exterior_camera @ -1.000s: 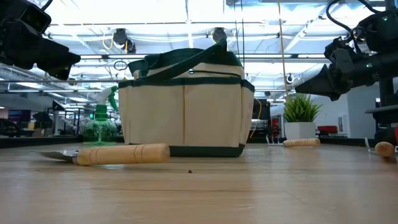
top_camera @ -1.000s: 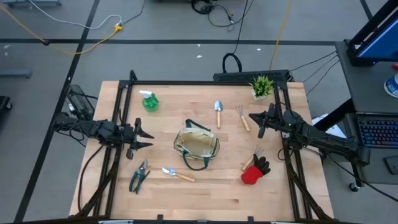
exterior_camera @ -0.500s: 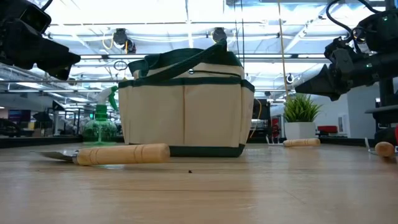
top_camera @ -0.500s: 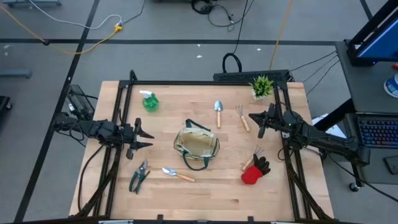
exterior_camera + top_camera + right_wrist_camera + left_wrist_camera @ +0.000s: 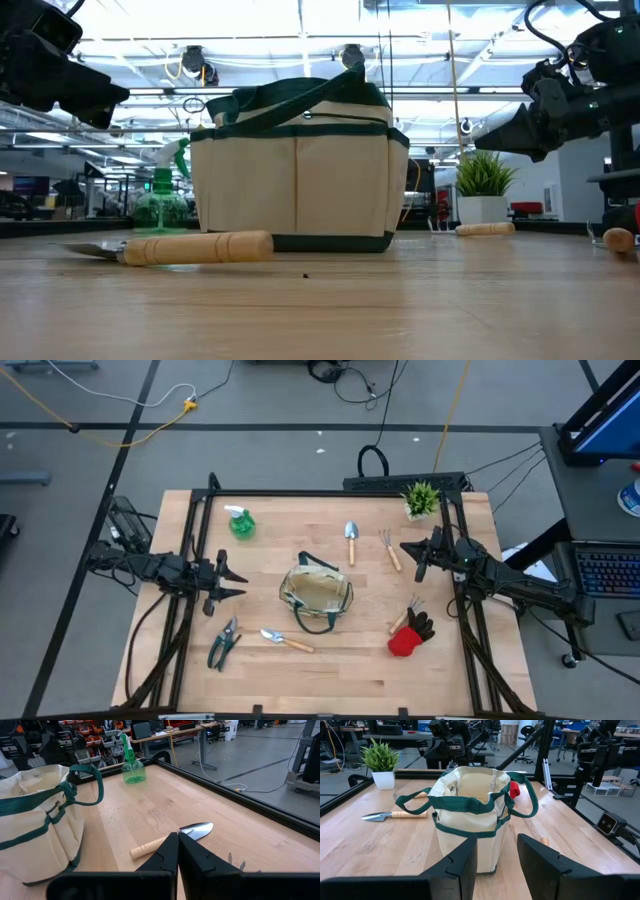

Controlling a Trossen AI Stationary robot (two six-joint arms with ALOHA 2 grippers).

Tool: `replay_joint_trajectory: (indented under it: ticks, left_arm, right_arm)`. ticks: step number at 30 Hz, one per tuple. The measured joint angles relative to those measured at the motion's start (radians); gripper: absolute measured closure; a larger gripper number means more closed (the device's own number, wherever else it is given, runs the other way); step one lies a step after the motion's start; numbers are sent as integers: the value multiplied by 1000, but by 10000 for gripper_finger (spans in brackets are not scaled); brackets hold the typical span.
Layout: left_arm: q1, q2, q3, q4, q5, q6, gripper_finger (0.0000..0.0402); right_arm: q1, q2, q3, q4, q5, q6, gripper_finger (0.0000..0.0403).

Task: Pick & Place Garden tools in Gardening bag

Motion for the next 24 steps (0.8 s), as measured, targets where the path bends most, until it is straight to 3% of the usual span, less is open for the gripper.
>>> replay_joint_trajectory:
  ticks: [5, 10, 18, 21, 24]
  left_arm:
    - [0, 0, 0, 1, -8, 16, 256]
    - [2, 0, 0, 18, -81, 149, 256]
    - [2, 0, 0, 123, -88, 144, 256]
    - [2, 0, 0, 245, -159, 82, 256]
    - [2, 0, 0, 371, -305, 37, 256]
  right_arm:
    - [0, 0, 0, 0, 0, 0, 403]
    - [0, 0, 0, 0, 0, 0, 403]
    - [0, 0, 0, 0, 0, 0, 403]
    - [0, 0, 0, 0, 0, 0, 403]
    - [0, 0, 0, 0, 0, 0, 403]
